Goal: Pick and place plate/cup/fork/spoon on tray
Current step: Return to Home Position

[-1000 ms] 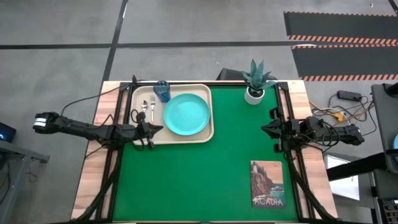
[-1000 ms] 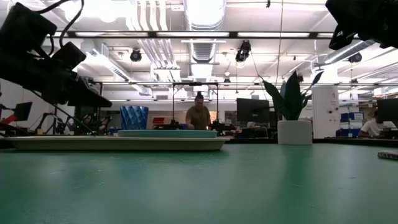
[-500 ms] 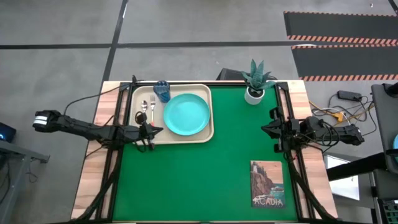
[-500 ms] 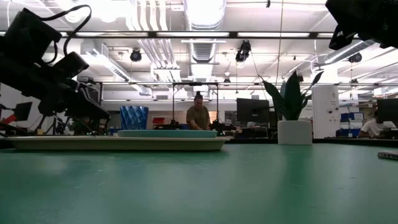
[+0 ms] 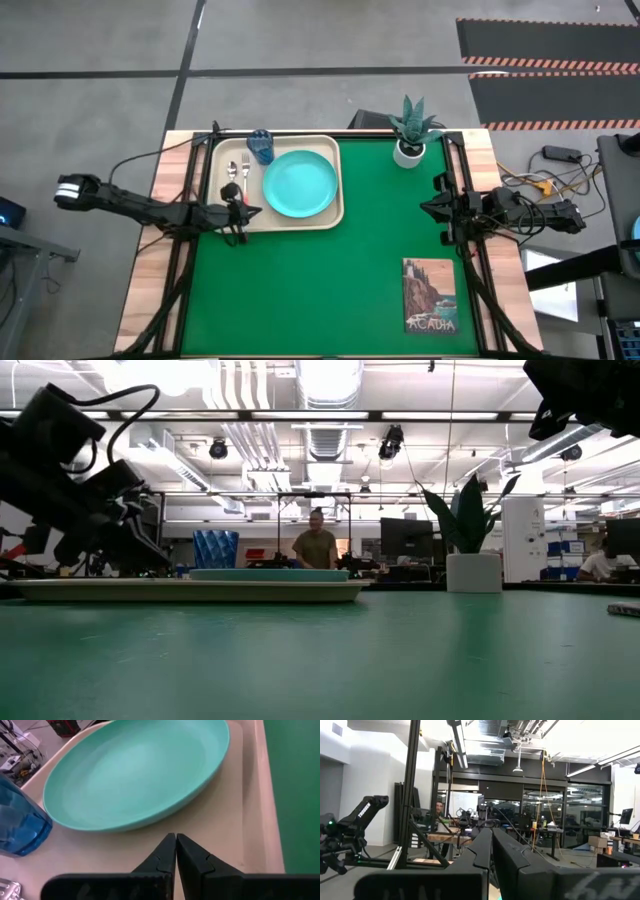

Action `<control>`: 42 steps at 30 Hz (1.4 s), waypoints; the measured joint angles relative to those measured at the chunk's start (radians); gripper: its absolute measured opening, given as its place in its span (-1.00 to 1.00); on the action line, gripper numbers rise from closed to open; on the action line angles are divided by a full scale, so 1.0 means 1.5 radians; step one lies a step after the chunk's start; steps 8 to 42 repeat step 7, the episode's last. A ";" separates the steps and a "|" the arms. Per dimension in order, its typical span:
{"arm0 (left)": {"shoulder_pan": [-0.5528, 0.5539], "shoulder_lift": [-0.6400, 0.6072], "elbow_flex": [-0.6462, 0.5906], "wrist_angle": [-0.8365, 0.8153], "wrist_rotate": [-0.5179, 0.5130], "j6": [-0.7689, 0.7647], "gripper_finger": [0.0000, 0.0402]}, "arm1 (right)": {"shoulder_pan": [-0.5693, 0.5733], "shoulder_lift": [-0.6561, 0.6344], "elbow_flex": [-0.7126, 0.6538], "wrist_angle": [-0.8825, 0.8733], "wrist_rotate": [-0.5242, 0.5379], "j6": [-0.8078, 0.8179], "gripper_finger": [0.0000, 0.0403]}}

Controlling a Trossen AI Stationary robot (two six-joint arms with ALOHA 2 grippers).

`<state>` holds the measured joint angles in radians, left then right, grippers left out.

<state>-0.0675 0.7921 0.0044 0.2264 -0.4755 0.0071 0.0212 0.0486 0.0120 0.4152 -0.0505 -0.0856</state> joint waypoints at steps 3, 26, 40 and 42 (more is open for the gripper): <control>0.000 0.012 0.000 0.000 0.000 0.000 -1.00 | 0.000 0.000 0.000 0.000 0.000 0.000 -0.96; 0.000 0.026 0.000 0.000 0.000 0.000 -1.00 | 0.000 0.000 0.000 0.000 0.000 0.000 -0.96; 0.000 0.026 0.000 0.000 0.000 0.000 -1.00 | 0.000 0.000 0.000 0.000 0.000 0.000 -0.96; 0.000 0.026 0.000 0.000 0.000 0.000 -1.00 | 0.000 0.000 0.000 0.000 0.000 0.000 -0.96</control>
